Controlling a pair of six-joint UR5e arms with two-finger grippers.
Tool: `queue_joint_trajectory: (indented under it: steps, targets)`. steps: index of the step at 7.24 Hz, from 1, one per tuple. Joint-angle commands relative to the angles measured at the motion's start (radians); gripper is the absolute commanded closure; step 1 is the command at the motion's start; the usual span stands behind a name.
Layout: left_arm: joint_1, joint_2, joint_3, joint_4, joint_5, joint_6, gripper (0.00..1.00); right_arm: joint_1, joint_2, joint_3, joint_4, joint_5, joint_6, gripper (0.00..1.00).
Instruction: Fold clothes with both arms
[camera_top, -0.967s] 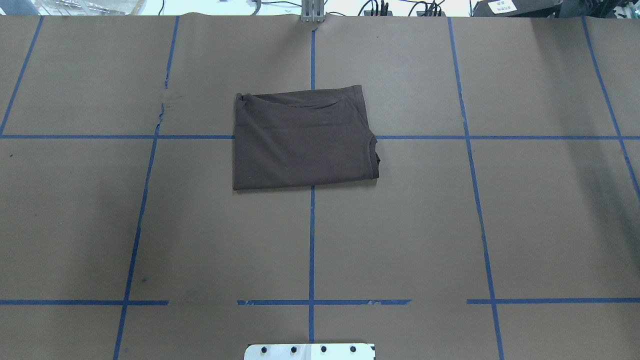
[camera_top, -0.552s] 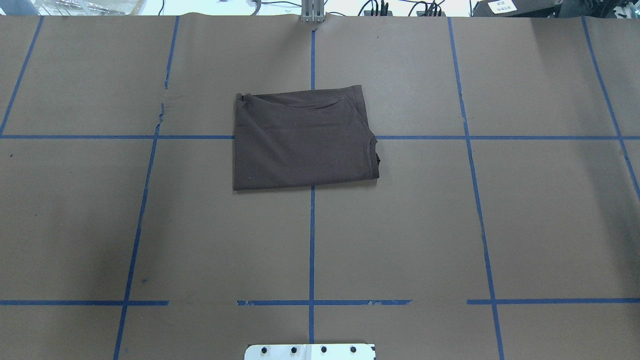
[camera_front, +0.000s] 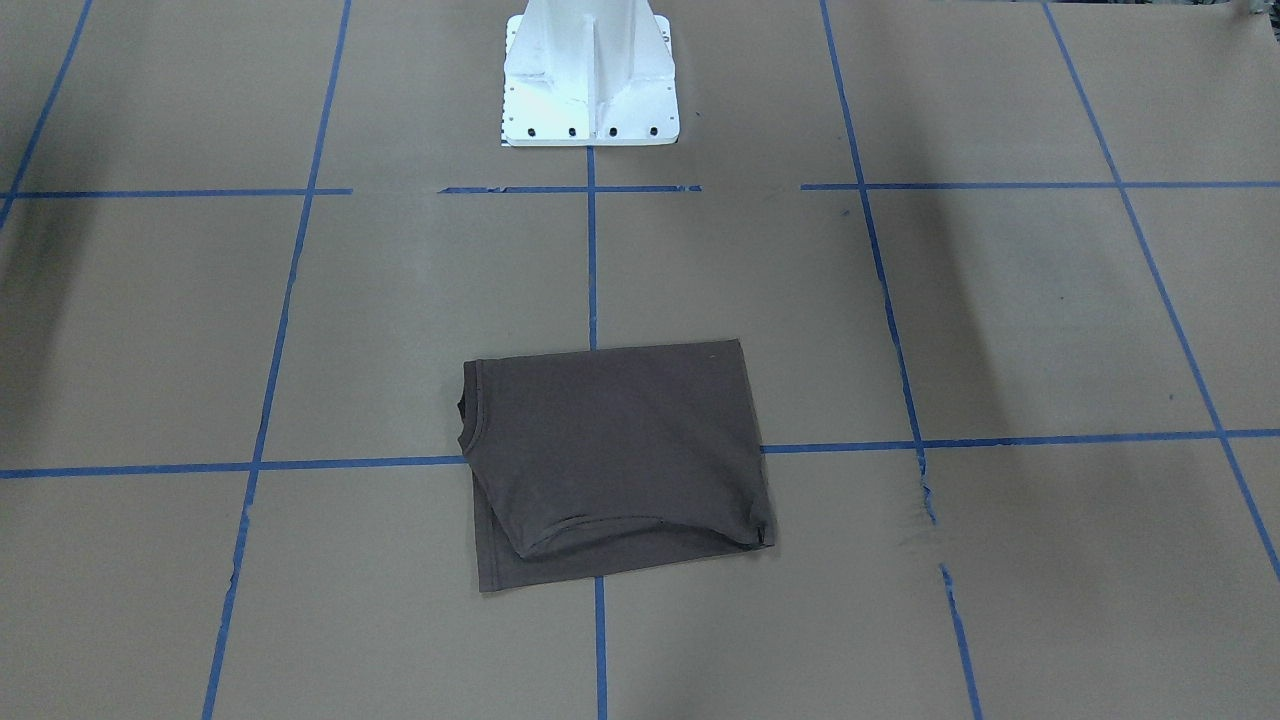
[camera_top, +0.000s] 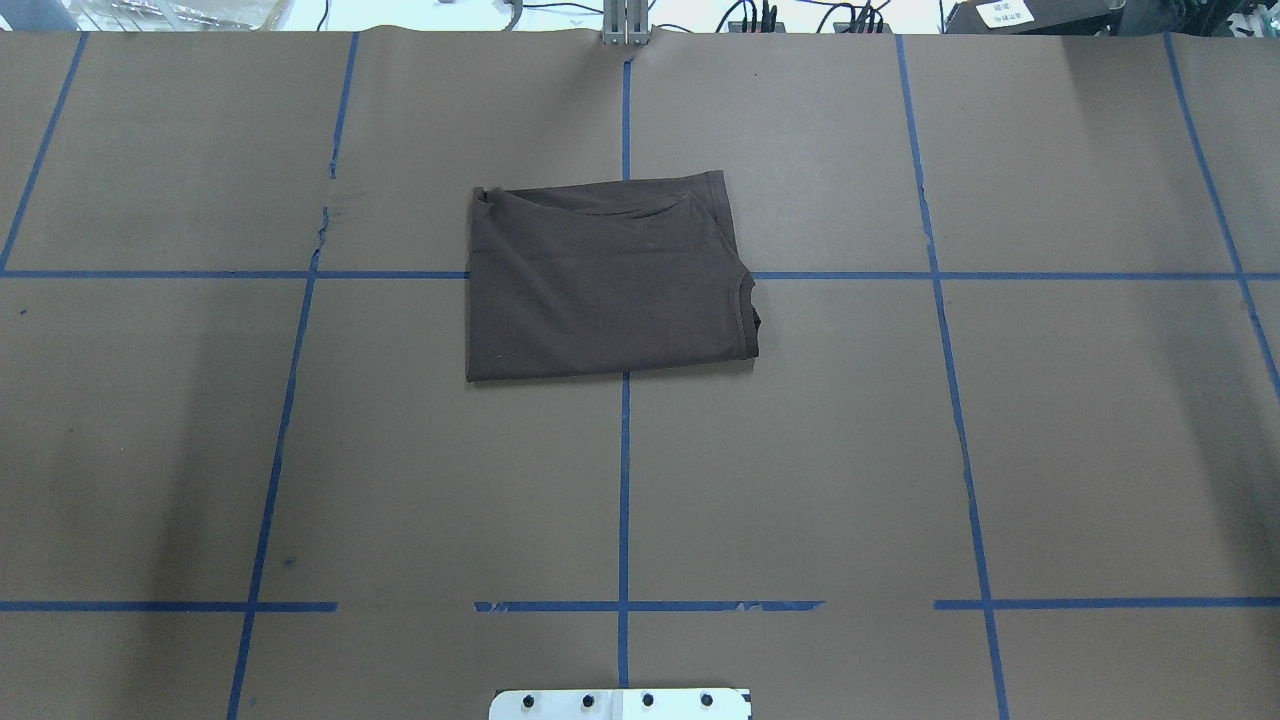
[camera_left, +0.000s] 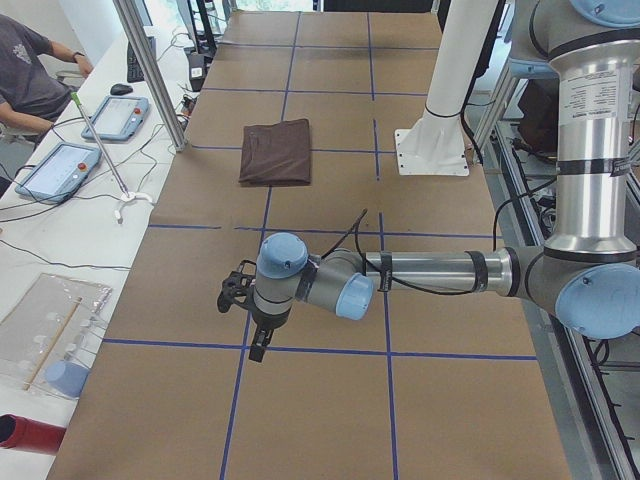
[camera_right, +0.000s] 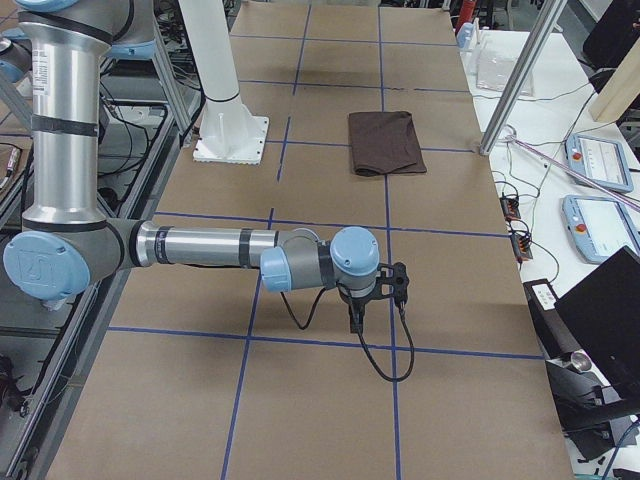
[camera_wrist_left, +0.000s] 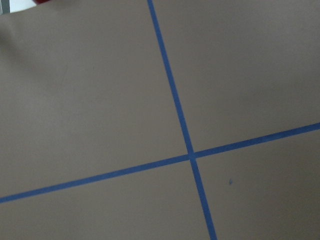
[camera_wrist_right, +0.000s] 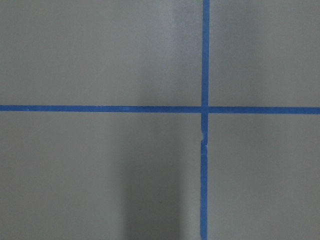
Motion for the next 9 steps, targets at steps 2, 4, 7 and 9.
queue_joint_trajectory:
  steps: [2, 4, 7, 9]
  targets:
    - [-0.001, 0.018, -0.017, 0.016, -0.007, 0.001, 0.0, -0.03, -0.018, 0.045, -0.111, -0.075, -0.006, 0.0]
    - [-0.002, 0.022, -0.168, 0.234, -0.009, 0.011, 0.0, -0.03, -0.016, 0.006, -0.108, -0.071, -0.069, 0.0]
    - [-0.004, 0.03, -0.207, 0.372, -0.011, 0.179, 0.0, -0.006, -0.016, -0.031, -0.108, -0.069, -0.201, 0.0]
    - [-0.005, 0.032, -0.201, 0.369, -0.02, 0.18, 0.0, 0.03, -0.021, -0.031, -0.109, -0.06, -0.201, 0.0]
